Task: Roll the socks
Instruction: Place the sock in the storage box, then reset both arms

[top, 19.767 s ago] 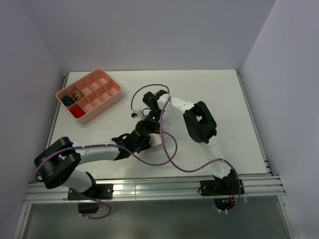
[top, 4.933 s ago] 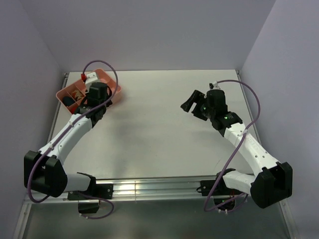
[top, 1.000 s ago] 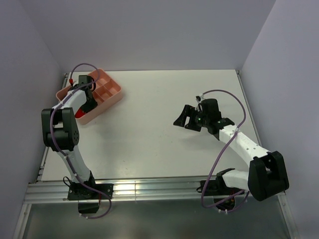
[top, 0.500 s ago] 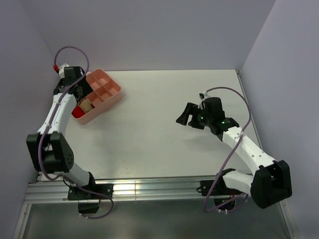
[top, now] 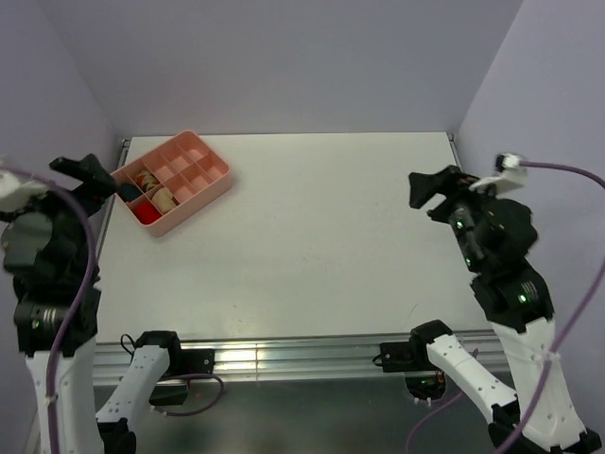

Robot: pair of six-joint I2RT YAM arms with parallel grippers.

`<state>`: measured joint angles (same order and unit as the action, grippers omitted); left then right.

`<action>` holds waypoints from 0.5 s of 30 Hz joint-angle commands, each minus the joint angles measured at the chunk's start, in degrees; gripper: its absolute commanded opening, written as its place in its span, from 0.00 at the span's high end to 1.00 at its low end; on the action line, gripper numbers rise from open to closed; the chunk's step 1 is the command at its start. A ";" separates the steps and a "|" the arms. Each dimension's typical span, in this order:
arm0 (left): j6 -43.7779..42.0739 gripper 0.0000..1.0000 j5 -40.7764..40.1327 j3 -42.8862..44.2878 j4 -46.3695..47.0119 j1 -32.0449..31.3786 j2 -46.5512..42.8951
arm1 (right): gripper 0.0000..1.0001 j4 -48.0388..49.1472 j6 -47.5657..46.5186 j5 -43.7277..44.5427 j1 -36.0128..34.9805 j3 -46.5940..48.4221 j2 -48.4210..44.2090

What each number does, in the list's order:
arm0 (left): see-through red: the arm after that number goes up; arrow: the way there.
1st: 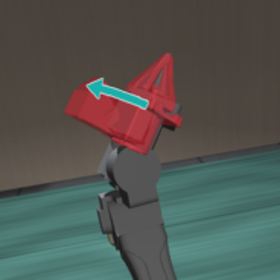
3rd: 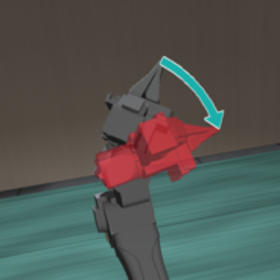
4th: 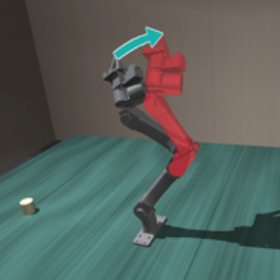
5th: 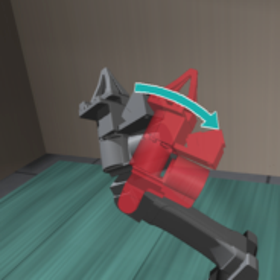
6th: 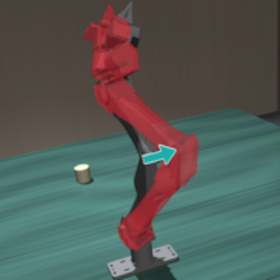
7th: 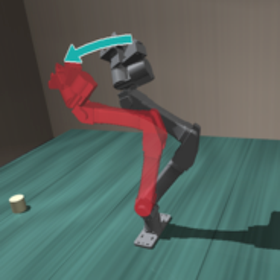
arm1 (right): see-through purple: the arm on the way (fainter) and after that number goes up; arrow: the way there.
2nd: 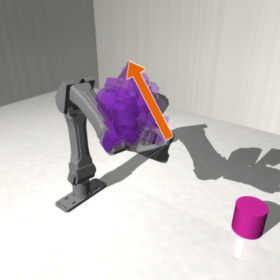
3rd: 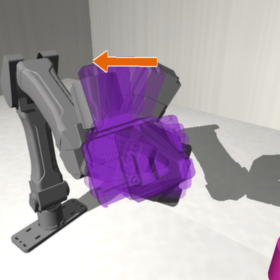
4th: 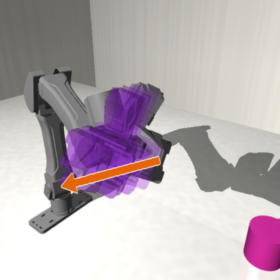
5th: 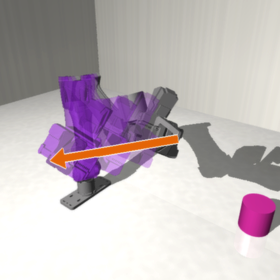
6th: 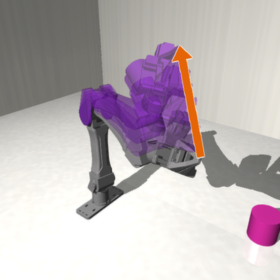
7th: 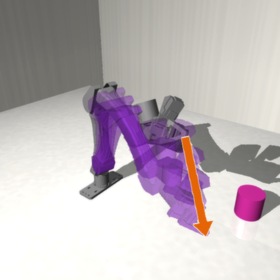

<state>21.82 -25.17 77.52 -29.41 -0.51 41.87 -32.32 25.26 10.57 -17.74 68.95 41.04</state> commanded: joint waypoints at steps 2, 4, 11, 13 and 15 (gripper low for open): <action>-5.03 0.06 -7.78 4.12 -5.73 -4.22 -5.28 | 0.13 -6.00 -8.44 13.06 -0.02 5.58 -7.26; -5.21 0.07 -9.10 5.27 -7.32 -4.93 -7.32 | 0.12 -4.96 -10.48 14.74 0.07 5.32 -10.00; -1.62 0.08 -13.50 0.90 -9.44 -5.90 -15.57 | 0.12 0.67 -17.60 19.92 -0.02 -0.82 -23.96; -1.00 0.08 -14.03 -0.87 -8.65 -5.90 -16.90 | 0.12 1.64 -18.57 20.54 -0.02 -2.49 -25.91; -1.17 0.09 -14.29 -1.49 -8.82 -5.90 -17.26 | 0.12 2.60 -19.10 20.37 -0.02 -3.29 -28.20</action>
<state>20.12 -37.50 77.43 -37.58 -6.24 24.60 -32.95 9.52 28.62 -17.74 67.24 13.89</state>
